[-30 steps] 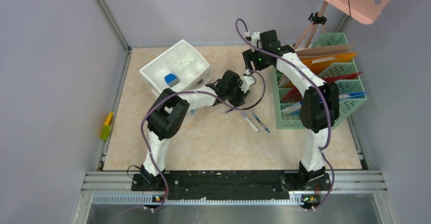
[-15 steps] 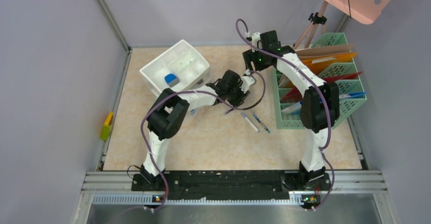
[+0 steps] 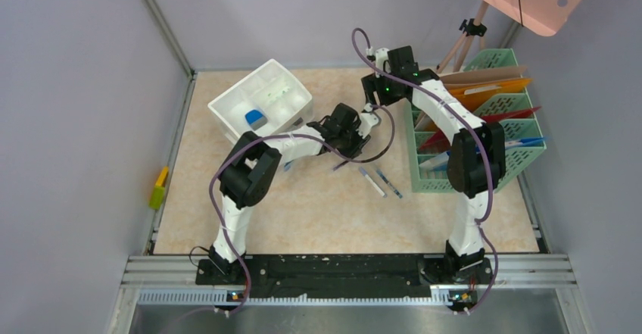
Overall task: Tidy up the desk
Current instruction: Pick up the stationery from the center of the board.
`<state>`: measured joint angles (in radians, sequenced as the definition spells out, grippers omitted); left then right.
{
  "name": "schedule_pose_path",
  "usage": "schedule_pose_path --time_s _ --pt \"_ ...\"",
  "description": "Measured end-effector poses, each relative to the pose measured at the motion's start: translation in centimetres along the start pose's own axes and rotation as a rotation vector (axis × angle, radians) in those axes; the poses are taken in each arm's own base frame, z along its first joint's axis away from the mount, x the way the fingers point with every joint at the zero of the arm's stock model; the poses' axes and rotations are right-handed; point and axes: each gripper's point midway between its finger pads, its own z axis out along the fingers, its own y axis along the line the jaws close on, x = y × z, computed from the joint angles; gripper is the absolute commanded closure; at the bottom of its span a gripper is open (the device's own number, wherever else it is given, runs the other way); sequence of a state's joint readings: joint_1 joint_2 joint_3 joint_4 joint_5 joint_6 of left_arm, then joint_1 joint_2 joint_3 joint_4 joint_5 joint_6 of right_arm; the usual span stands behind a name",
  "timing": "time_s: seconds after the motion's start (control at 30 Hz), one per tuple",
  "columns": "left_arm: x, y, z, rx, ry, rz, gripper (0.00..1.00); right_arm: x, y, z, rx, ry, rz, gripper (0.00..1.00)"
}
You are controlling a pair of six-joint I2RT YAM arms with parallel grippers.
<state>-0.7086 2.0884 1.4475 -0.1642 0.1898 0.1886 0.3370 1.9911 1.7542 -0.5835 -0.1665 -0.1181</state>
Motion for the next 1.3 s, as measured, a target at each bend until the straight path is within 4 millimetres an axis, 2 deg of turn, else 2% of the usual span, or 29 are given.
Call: schedule_pose_path --time_s 0.3,0.63,0.8,0.9,1.0,1.13,1.3 --pt "-0.3 0.0 0.1 0.011 0.011 -0.008 0.78 -0.3 -0.4 0.0 0.007 -0.014 0.003 0.30" --pt "-0.2 -0.8 -0.3 0.065 0.025 -0.032 0.78 -0.3 -0.4 0.0 0.007 -0.013 0.003 0.30" --pt "-0.6 -1.8 -1.6 0.110 0.028 -0.053 0.77 -0.3 -0.2 0.0 -0.006 -0.012 0.005 0.30" --pt "-2.7 -1.9 -3.6 0.124 -0.013 -0.051 0.77 0.5 0.0 -0.1 -0.010 0.017 0.006 0.30" --pt "-5.7 -2.1 -6.6 0.133 -0.077 -0.031 0.77 0.8 0.0 -0.2 -0.012 0.032 0.007 0.30" --pt "-9.2 -2.3 -11.8 0.119 -0.165 0.013 0.77 1.2 0.1 -0.2 -0.013 0.045 0.008 0.30" --pt "-11.2 -1.3 -18.2 -0.002 -0.221 0.055 0.76 1.4 0.1 -0.3 -0.014 0.054 0.007 0.30"
